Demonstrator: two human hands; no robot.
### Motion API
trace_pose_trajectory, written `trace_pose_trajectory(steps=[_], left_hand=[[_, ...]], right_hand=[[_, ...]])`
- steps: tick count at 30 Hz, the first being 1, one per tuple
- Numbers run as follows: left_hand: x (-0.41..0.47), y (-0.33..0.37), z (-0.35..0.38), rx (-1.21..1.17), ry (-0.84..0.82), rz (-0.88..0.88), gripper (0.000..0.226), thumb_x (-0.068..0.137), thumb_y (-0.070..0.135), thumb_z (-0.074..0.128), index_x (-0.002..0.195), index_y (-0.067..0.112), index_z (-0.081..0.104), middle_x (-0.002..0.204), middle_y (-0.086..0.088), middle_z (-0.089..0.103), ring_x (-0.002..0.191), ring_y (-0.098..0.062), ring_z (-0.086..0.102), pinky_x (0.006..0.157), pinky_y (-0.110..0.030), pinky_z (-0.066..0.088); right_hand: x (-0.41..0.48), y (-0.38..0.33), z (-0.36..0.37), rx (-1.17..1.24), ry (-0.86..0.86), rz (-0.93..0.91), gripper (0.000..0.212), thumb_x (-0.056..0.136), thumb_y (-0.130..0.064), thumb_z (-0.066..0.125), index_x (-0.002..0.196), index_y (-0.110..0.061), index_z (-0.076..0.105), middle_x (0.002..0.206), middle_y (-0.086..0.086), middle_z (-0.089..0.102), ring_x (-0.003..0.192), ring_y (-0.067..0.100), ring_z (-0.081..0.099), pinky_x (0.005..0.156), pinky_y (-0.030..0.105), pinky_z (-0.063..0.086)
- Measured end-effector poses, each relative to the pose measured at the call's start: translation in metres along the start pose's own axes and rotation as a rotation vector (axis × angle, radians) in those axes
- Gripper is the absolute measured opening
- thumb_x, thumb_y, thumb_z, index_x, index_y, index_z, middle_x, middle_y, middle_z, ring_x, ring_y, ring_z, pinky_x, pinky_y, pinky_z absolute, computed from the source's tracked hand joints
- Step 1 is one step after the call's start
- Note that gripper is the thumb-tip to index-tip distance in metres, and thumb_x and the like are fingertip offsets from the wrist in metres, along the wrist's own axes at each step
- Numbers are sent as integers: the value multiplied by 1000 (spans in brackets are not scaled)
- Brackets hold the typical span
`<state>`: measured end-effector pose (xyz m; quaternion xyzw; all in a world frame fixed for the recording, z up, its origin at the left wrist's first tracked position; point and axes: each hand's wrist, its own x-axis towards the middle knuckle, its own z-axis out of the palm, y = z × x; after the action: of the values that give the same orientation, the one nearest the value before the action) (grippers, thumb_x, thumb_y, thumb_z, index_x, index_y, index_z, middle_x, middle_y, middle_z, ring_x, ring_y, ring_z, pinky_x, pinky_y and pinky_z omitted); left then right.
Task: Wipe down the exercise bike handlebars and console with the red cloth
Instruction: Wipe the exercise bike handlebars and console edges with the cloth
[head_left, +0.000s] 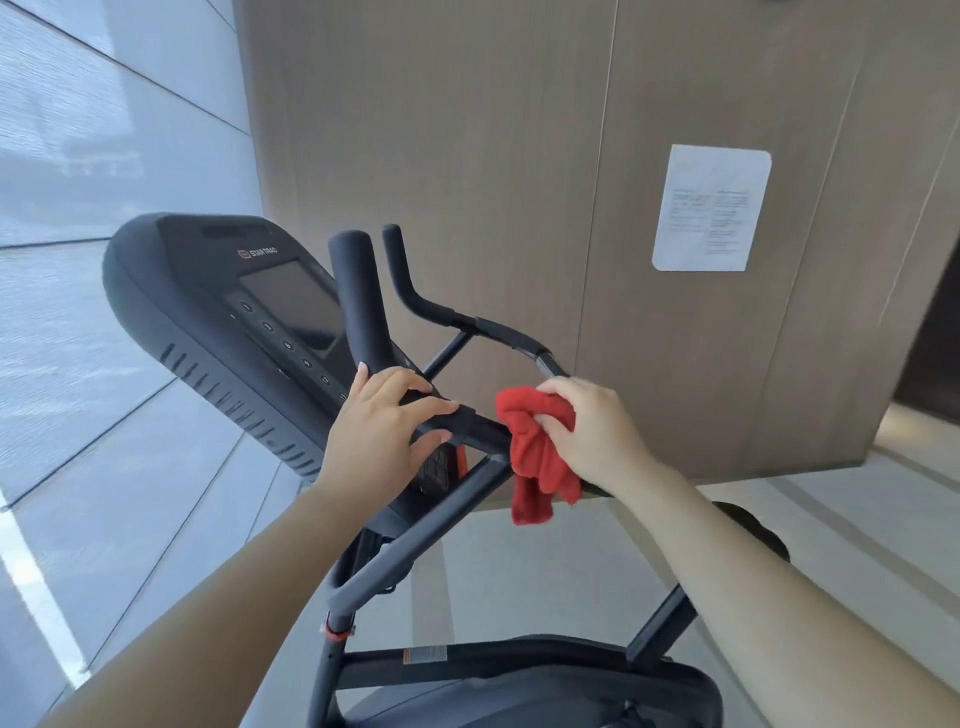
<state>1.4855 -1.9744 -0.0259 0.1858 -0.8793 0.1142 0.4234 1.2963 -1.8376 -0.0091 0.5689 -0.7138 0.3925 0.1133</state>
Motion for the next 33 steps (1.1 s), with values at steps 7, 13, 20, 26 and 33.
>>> trace_pose_trajectory(steps=[7, 13, 20, 26, 33], left_hand=[[0, -3, 2, 6, -26, -4, 29, 73, 26, 76, 101, 24, 70, 99, -3, 61, 101, -28, 57, 101, -61, 30], [-1, -2, 4, -2, 1, -5, 28, 72, 26, 77, 100, 23, 71, 98, -3, 61, 100, -29, 58, 101, -62, 29], [-1, -4, 3, 2, -2, 15, 31, 71, 26, 78, 101, 23, 70, 98, -3, 61, 100, -28, 58, 100, -62, 31], [-2, -4, 3, 10, 2, 8, 32, 70, 27, 78, 101, 24, 70, 98, -3, 61, 99, -29, 58, 101, -61, 29], [0, -2, 3, 16, -2, 0, 30, 70, 31, 78, 99, 25, 70, 96, -3, 61, 98, -27, 58, 103, -58, 25]], right_hand=[[-10, 4, -3, -7, -212, 52, 30, 82, -34, 64, 110, -27, 57, 106, -10, 63, 95, 11, 58, 84, 28, 46], [-15, -11, 9, 81, -101, -94, 28, 82, -17, 67, 110, -24, 63, 106, -11, 65, 95, 5, 58, 82, 10, 40], [-23, -2, 8, 27, -48, -136, 28, 78, -5, 68, 102, -17, 71, 107, -3, 67, 96, 12, 61, 89, 20, 44], [-14, -20, 21, 33, 4, -129, 18, 84, -23, 66, 100, -17, 70, 97, -3, 67, 88, 12, 61, 81, 24, 48], [-14, -21, 26, 57, 21, -161, 26, 79, -4, 66, 102, -14, 71, 104, 0, 68, 92, 12, 61, 84, 12, 41]])
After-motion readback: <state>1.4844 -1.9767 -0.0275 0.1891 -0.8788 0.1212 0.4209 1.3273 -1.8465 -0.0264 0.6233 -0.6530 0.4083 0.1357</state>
